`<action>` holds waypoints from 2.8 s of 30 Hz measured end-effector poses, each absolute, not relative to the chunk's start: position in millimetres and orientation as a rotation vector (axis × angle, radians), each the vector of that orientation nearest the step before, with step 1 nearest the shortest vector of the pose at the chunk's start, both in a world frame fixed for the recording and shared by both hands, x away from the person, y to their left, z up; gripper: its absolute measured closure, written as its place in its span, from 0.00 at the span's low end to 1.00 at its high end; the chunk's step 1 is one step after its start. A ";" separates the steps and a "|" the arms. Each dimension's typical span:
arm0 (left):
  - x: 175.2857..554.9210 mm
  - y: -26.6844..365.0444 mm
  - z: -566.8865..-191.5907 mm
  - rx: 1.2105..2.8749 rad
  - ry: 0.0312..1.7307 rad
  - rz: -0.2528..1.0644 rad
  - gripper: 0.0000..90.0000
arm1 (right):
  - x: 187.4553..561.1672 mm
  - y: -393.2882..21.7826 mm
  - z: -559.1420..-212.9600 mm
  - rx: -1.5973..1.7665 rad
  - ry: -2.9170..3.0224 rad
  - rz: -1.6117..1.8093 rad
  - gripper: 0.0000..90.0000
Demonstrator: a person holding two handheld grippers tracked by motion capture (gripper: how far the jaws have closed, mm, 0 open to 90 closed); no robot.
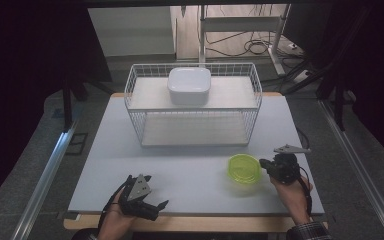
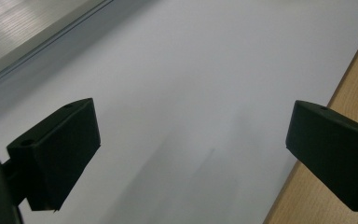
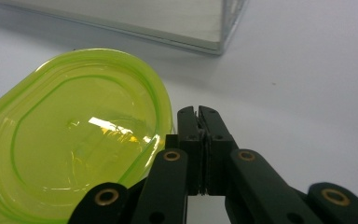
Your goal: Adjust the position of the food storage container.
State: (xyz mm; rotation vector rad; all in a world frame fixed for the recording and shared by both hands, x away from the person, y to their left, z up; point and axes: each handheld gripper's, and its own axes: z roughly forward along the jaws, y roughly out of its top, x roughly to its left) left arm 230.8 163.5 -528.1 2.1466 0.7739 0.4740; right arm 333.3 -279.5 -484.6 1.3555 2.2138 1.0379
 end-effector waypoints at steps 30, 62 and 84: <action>231.6 162.6 -529.3 2.166 0.772 0.482 0.03 | 347.1 -200.4 -490.0 1.192 2.365 1.109 0.99; 231.5 161.3 -530.5 2.180 0.774 0.490 0.03 | 318.0 -188.3 -508.0 1.181 2.537 1.127 0.98; 231.8 160.8 -531.5 2.196 0.769 0.487 0.03 | 330.0 -148.4 -519.5 1.104 2.615 1.158 0.95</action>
